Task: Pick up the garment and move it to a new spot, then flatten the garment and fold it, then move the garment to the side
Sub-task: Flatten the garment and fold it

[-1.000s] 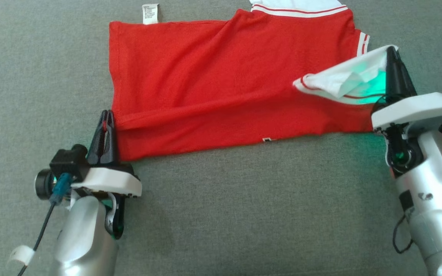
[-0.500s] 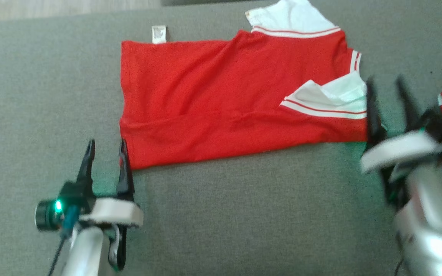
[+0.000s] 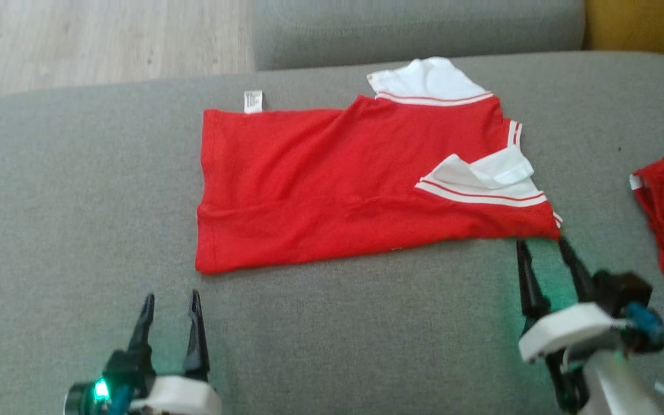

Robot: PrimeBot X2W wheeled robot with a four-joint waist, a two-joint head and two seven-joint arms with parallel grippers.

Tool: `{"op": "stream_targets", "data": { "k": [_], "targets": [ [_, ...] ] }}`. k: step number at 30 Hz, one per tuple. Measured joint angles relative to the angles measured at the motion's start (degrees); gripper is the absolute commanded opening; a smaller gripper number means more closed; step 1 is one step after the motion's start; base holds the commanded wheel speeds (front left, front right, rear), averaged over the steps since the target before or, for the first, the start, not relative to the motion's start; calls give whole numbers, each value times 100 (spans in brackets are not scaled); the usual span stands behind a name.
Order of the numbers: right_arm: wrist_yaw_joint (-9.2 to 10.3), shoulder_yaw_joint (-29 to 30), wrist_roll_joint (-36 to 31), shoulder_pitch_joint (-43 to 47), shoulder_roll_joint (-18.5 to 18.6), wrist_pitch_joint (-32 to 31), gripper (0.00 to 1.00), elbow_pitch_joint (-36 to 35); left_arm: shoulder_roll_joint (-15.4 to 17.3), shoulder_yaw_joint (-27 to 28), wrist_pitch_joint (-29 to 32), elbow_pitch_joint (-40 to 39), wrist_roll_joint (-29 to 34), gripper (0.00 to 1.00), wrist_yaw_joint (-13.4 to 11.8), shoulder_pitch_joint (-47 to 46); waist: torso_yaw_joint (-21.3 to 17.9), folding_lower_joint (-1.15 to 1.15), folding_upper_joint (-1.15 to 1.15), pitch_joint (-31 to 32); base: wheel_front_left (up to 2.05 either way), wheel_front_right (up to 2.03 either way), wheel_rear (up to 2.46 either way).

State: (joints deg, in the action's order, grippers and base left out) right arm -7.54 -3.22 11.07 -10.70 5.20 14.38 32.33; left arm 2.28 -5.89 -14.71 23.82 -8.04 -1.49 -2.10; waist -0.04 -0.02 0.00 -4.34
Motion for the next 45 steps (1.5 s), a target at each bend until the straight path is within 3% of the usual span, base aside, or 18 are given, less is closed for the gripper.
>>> {"op": "stream_targets", "data": {
  "k": [7, 14, 25, 36, 37, 39, 40, 42, 45],
  "targets": [
    [1, 12, 0, 258, -94, 0, 100, 110, 10, -101, 1, -5, -86, 100, 1, 265, -32, 1, 0, 201, 0, 0, 0],
    [1, 70, -42, 171, -99, 0, 100, 42, 13, -212, 1, -77, -90, 100, 108, 174, -54, 2, 0, -19, 0, 0, 0],
    [1, 246, -41, -563, -102, 0, 100, -79, 9, -166, 0, 428, -422, 100, 208, -1035, -180, 3, 0, -830, 0, 0, 0],
    [1, 978, -221, -985, -132, 0, 100, 190, 8, -260, -105, 1349, -681, 100, 307, -1567, -270, 2, 0, -1339, 0, 0, 0],
    [0, 1051, -269, -988, -134, 0, 100, 258, 9, -319, -113, 1394, -711, 64, 316, -1597, -258, 1, 0, -1345, 0, 0, 0],
    [1, 1103, -285, -988, -137, 0, 100, 444, 14, -403, -153, 1544, -770, 28, 399, -1685, -231, 1, 0, -1356, 0, 0, 0],
    [1, 1083, -285, -990, -138, 0, 100, 552, 20, -453, -154, 1611, -828, 15, 420, -1719, -216, 1, 0, -1360, 0, 0, 0],
    [0, 946, -234, -1000, -152, 8, 100, 777, 34, -535, -155, 1686, -900, 0, 459, -1792, -185, 1, 0, -1370, 0, 0, 0],
    [1, 851, -35, -1140, -160, 76, 100, 972, 40, -595, -159, 1733, -962, 0, 504, -1831, -148, 0, 0, -1387, 0, 0, 0]
  ]
}}
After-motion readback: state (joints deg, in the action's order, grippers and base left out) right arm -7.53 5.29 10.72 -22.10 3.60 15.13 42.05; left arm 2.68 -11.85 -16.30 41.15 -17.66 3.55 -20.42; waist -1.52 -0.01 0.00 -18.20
